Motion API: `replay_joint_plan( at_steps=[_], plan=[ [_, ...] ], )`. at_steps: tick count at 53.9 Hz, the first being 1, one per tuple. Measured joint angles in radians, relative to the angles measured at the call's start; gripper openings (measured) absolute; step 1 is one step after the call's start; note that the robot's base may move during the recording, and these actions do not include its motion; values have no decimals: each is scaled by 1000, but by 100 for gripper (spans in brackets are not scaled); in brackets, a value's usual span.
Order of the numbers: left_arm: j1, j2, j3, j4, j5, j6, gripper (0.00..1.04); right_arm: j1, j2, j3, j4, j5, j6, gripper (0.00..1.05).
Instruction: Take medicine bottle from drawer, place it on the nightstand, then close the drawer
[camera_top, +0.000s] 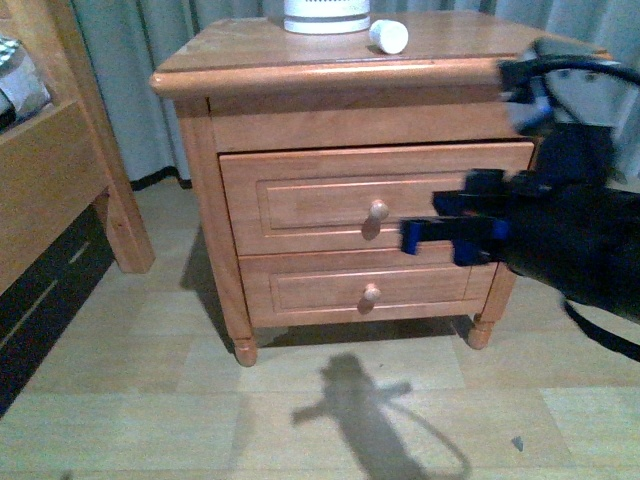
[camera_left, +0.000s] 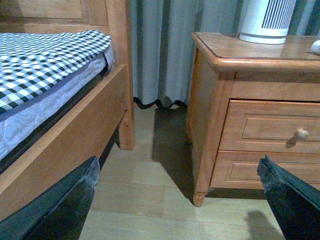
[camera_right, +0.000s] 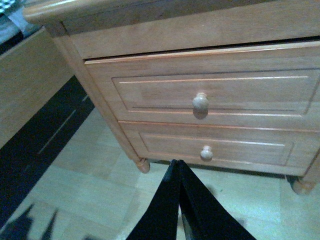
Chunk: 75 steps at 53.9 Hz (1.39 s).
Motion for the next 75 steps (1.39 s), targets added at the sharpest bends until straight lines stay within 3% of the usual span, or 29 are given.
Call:
replay_joint_plan(
  at_steps=[8, 17, 21, 25, 36, 51, 56, 75],
  plan=[
    [0, 0, 0, 0, 0, 0, 98, -89, -431, -196, -206, -122, 40, 34],
    [0, 0, 0, 0, 0, 0, 98, -248, -1056, -288, -653, -259, -4, 62],
    [0, 0, 0, 0, 0, 0, 98, -267, -1337, -291, -890, -53, -116, 50],
    [0, 0, 0, 0, 0, 0, 98, -273, -1484, -312, -958, 56, -182, 38],
    [0, 0, 0, 0, 0, 0, 98, -273, -1620, -462, -950, 69, -242, 2],
    [0, -2, 0, 0, 0, 1, 98, -273, -1634, -463, -947, 70, -255, 4],
    [0, -2, 0, 0, 0, 1, 98, -273, -1634, -463, -947, 70, -255, 26],
    [0, -2, 0, 0, 0, 1, 98, -273, -1634, -463, -947, 70, -255, 87]
  ],
)
